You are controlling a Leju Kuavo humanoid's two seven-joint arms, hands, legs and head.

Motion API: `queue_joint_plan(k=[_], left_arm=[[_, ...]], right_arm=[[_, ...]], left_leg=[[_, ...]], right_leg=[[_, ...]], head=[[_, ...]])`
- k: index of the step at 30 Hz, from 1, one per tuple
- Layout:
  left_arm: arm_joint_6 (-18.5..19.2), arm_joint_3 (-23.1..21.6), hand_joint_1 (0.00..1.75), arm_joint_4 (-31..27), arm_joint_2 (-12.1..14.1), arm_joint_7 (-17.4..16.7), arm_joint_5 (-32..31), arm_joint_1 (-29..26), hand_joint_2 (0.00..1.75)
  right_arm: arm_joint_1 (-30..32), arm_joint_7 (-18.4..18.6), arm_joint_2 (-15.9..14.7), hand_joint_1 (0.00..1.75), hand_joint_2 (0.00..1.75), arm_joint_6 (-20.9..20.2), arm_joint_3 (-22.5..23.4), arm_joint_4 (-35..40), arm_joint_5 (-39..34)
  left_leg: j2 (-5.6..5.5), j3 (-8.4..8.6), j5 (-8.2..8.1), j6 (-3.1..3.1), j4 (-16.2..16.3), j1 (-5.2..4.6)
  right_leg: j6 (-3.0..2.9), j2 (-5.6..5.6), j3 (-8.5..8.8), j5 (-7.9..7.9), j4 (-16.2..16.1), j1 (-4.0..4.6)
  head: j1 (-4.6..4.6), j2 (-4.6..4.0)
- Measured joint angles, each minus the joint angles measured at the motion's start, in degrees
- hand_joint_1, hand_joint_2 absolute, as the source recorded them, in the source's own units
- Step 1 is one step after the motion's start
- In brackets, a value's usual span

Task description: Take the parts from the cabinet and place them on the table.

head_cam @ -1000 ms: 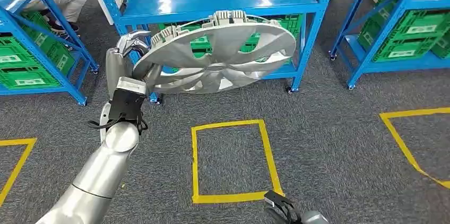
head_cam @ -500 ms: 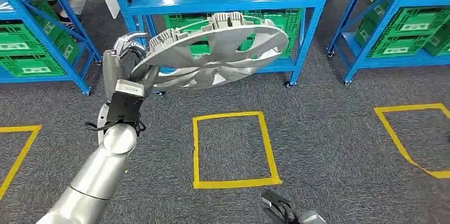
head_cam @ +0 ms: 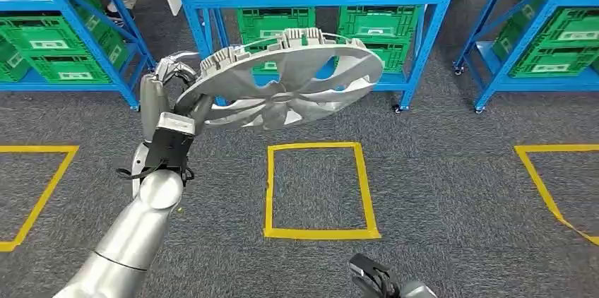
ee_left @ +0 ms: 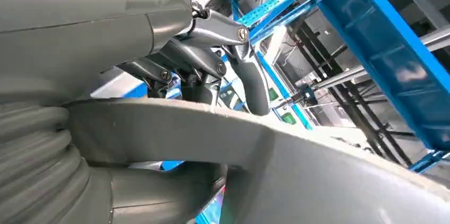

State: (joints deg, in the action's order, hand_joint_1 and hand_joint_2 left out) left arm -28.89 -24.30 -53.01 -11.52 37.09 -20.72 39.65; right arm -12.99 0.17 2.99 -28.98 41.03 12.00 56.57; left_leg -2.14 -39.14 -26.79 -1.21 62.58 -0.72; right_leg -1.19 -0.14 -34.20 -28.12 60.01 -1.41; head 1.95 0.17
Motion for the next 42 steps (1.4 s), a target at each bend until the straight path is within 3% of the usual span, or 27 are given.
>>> queue_joint_plan(k=[3, 4, 5, 7, 8, 9, 10, 13, 14, 15, 17, 19, 20, 22, 23, 24, 25, 28, 29, 31, 33, 35, 36, 38, 39, 40, 42], left_arm=[[-0.1, 0.0, 1.75, 0.5, 0.0, 0.3, -0.1, -0.1, 1.75], [-0.1, 0.0, 1.75, 0.7, 0.0, 0.4, -0.1, -0.3, 1.75], [-0.1, 0.0, 1.75, 1.0, 0.1, 0.4, -0.1, -0.4, 1.75], [-0.1, 0.0, 1.75, 1.2, 0.2, 0.4, 0.0, -0.4, 1.75], [0.0, 0.0, 1.75, 1.1, 0.1, 0.5, 0.0, -0.3, 1.75], [0.1, 0.0, 1.75, 1.1, 0.1, 0.5, 0.0, -0.1, 1.75], [0.4, 0.0, 1.75, 1.2, -0.3, 0.6, 0.1, 0.0, 1.75], [0.8, 0.0, 1.75, 1.5, -0.3, 0.3, 0.3, 0.1, 1.75], [0.8, 0.0, 1.75, 1.5, -0.5, 0.0, 0.3, 0.1, 1.75], [0.8, 0.0, 1.75, 1.8, -0.7, -0.2, 0.4, 0.4, 1.75], [0.5, 0.0, 1.75, 2.2, -1.6, -1.2, 1.5, 0.7, 1.75], [-2.6, 0.0, 1.75, 2.9, -2.3, -2.9, 0.7, 0.7, 1.75], [-4.8, 0.0, 1.75, 3.2, -2.3, -3.2, 0.1, 0.6, 1.75], [-8.6, 0.3, 1.75, 3.4, -2.3, -3.5, -2.1, 0.5, 1.75], [-9.7, 0.8, 1.75, 3.3, -2.5, -4.0, -3.8, 0.6, 1.75], [-10.2, 1.6, 1.75, 3.2, -2.8, -4.2, -5.6, 0.7, 1.75], [-10.3, 2.4, 1.75, 3.1, -3.0, -4.4, -7.0, 0.9, 1.75], [-9.4, 3.5, 1.75, 3.0, -2.9, -4.0, -6.9, 0.8, 1.75], [-9.6, 3.5, 1.75, 2.7, -2.7, -3.8, -7.1, 0.7, 1.75], [-9.7, 3.7, 1.75, 2.4, -2.6, -3.7, -7.0, 0.8, 1.75], [-6.5, 3.7, 1.75, 2.0, -2.6, -4.2, -5.0, 0.7, 1.75], [-5.0, 3.7, 1.75, 1.9, -2.3, -4.9, -3.8, 0.2, 1.75], [-4.6, 3.7, 1.75, 2.0, -2.1, -5.1, -3.7, 0.0, 1.75], [-3.7, 3.6, 1.75, 1.9, -1.9, -5.0, -2.9, -0.1, 1.75], [-3.5, 3.6, 1.75, 1.8, -1.9, -4.6, -2.6, 0.0, 1.75], [-3.3, 3.5, 1.75, 1.8, -1.9, -4.4, -2.3, 0.1, 1.75], [-2.8, 3.5, 1.75, 1.8, -1.8, -3.9, -1.7, 0.2, 1.75]], right_arm=[[0.4, 0.0, 0.0, 0.0, 0.0, 0.0, 0.0, 0.0, 0.0], [0.6, 0.0, 0.0, 0.0, 0.0, 0.0, 0.0, 0.0, 0.0], [0.7, 0.0, 0.0, 0.0, 0.0, 0.0, 0.0, 0.0, 0.0], [0.7, 0.0, 0.1, 0.0, 0.0, 0.0, 0.0, 0.0, -0.1], [0.7, 0.0, 0.1, 0.0, 0.0, 0.0, 0.0, 0.0, -0.2], [0.7, 0.0, 0.1, 0.0, 0.0, 0.0, 0.0, 0.0, -0.3], [0.7, -0.1, 0.1, 0.0, 0.0, 0.0, 0.0, 0.0, -0.5], [0.7, -0.1, 0.2, 0.0, 0.0, 0.0, 0.0, 0.0, -0.9], [0.7, -0.2, 0.3, 0.0, 0.0, 0.0, 0.0, 0.0, -0.9], [0.8, -0.2, 0.3, 0.0, 0.0, 0.0, 0.0, 0.0, -0.9], [1.3, 0.0, 0.3, 0.0, 0.0, 0.0, 0.1, 0.0, -1.0], [1.9, 0.2, 0.3, 0.0, 0.0, 0.0, 0.2, 0.0, -1.0], [2.0, 0.2, 0.3, 0.0, 0.0, 0.0, 0.2, 0.0, -0.9], [2.0, 0.2, 0.3, 0.0, 0.0, 0.0, 0.2, 0.0, -0.6], [1.9, 0.2, 0.3, 0.0, 0.0, 0.0, 0.2, 0.0, -0.4], [1.9, 0.2, 0.3, 0.0, 0.0, 0.0, 0.2, 0.0, -0.2], [1.8, 0.4, 0.3, 0.0, 0.0, 0.0, 0.2, 0.0, 0.0], [1.4, 0.5, 0.3, 0.0, 0.0, 0.0, 0.2, 0.0, 0.5], [1.1, 0.5, 0.6, 0.0, 0.0, 0.0, 0.2, 0.0, 0.5], [0.7, 0.7, 0.6, 0.0, 0.0, 0.0, 0.2, 0.1, 0.7], [0.8, 1.4, 0.6, 0.0, 0.0, 0.0, 0.2, 0.1, 1.1], [0.7, 1.4, 0.5, 0.0, 0.0, 0.0, 0.2, 0.1, 1.2], [0.6, 1.4, 0.6, 0.0, 0.0, 0.0, 0.2, 0.1, 1.2], [0.5, 1.4, 0.6, 0.0, 0.0, 0.0, 0.2, 0.1, 1.2], [0.4, 1.4, 0.6, 0.0, 0.0, 0.0, 0.2, 0.1, 1.3], [0.3, 1.4, 0.5, 0.0, 0.0, 0.0, 0.2, 0.1, 1.5], [0.1, 1.4, 0.5, 0.0, 0.0, 0.0, 0.2, 0.1, 1.6]], left_leg=[[1.57, -4.9, -6.25, -1.13, 12.3, 0.71], [1.71, -5.58, -6.76, -1.33, 14.6, 0.94], [1.88, -4.71, -5.85, -1.42, 13.6, 1.11], [2.75, 0.16, -2.09, -1.46, 5.8, 1.24], [4.28, 3.33, -0.15, -1.32, 0.3, 1.22], [6.56, 4.49, -1.19, -1.2, -2.5, 0.53], [5.68, 4.52, -0.61, -0.11, -2.7, 0.49], [3.8, 3.82, -0.18, 0.95, -2.8, 0.3], [3.12, 4.15, 0.41, 1.71, -3.5, 0.84], [2.61, 4.03, 0.62, 2.04, -3.5, 0.78], [1.35, 3.67, 0.89, 2.57, -3.5, 0.71], [-0.14, 3.44, 1.01, 2.75, -3.5, 0.39], [-0.96, 3.42, 1.08, 2.74, -3.4, 0.28], [-2.43, 3.35, 1.19, 2.59, -3.1, 0.19], [-3.17, 3.29, 1.19, 2.55, -2.9, 0.21], [-3.66, 3.04, 1.19, 2.41, -2.7, 0.39], [-4.37, 2.46, 1.22, 2.03, -2.2, 0.03], [-6.71, 1.91, 2.21, 0.59, -3.0, 0.57], [-6.84, 1.45, 2.14, 0.41, -2.9, 0.38], [-0.65, -0.35, -0.53, -0.3, 0.9, 0.1], [1.39, -4.51, -4.43, -0.91, 9.7, 0.52], [1.79, -6.69, -5.09, -1.34, 14.2, 1.01], [1.95, -5.71, -3.52, -1.46, 12.4, 1.23], [3.29, -0.71, 0.79, -1.41, 3.2, 1.29], [5.83, 2.12, 2.12, -1.23, -1.7, 1.19], [7.24, 3.01, 1.17, -0.75, -3.1, 0.24], [5.6, 2.49, 1.5, 0.27, -3.1, 0.49]], right_leg=[[-0.14, -1.72, -0.49, 0.21, 0.0, 0.02], [-0.09, -2.38, -0.59, 0.28, 0.0, -0.01], [0.0, -2.99, -0.6, 0.34, 0.0, -0.05], [0.23, -4.17, -0.59, 0.45, 0.1, -0.2], [0.4, -4.75, -0.52, 0.46, 0.1, -0.24], [0.85, -5.21, -0.52, 0.5, 0.0, 0.04], [1.37, -5.76, -0.67, 0.58, 0.1, 0.3], [2.3, -7.47, -0.29, 1.0, -0.5, 0.32], [2.88, -6.89, -0.57, 0.43, -0.3, 0.03], [2.97, -3.71, -1.11, -1.01, 1.4, -0.07], [2.82, -0.72, -4.69, -5.24, 9.4, 0.0], [2.72, -0.07, -8.18, -7.54, 16.7, 0.31], [2.53, 0.03, -8.35, -6.77, 16.8, 0.43], [2.07, 0.46, -4.84, -2.37, 9.7, 0.55], [1.85, 1.69, -2.02, 0.03, 4.3, 0.5], [1.54, 4.77, -0.52, -0.25, 1.2, 0.24], [1.67, 5.4, -0.14, -0.58, -0.1, 0.14], [1.06, 3.33, -0.05, -0.16, 0.1, 0.59], [0.57, 2.39, 0.09, 0.23, -0.4, -0.27], [-0.09, 1.04, 0.3, 0.4, -0.7, -0.01], [-0.14, -0.82, 0.33, 0.31, -0.7, 0.08], [-0.13, -2.46, 0.33, 0.25, -0.7, -0.02], [-0.07, -3.15, 0.35, 0.21, -0.7, -0.07], [0.25, -4.55, 0.51, 0.01, -0.6, -0.18], [0.53, -5.19, 0.74, -0.16, -0.6, -0.08], [1.0, -5.7, 0.69, -0.42, -0.5, 0.44], [1.68, -6.75, 1.0, -0.36, -0.7, 0.6]], head=[[0.0, 0.0], [-0.02, 0.0], [0.0, 0.0], [0.0, 0.0], [0.0, 0.0], [0.02, 0.0], [-0.16, 0.0], [-0.18, 0.0], [-0.24, 0.0], [-0.2, 0.0], [-0.46, 0.0], [-0.46, 0.0], [-0.46, 0.0], [-0.46, 0.0], [-0.46, 0.0], [-0.44, 0.0], [-0.42, 0.0], [-0.46, 0.0], [-0.51, 0.0], [0.15, 0.0], [0.15, 0.0], [0.15, 0.0], [0.17, 0.0], [0.17, 0.0], [0.17, 0.0], [0.22, 0.0], [-0.27, 0.0]])
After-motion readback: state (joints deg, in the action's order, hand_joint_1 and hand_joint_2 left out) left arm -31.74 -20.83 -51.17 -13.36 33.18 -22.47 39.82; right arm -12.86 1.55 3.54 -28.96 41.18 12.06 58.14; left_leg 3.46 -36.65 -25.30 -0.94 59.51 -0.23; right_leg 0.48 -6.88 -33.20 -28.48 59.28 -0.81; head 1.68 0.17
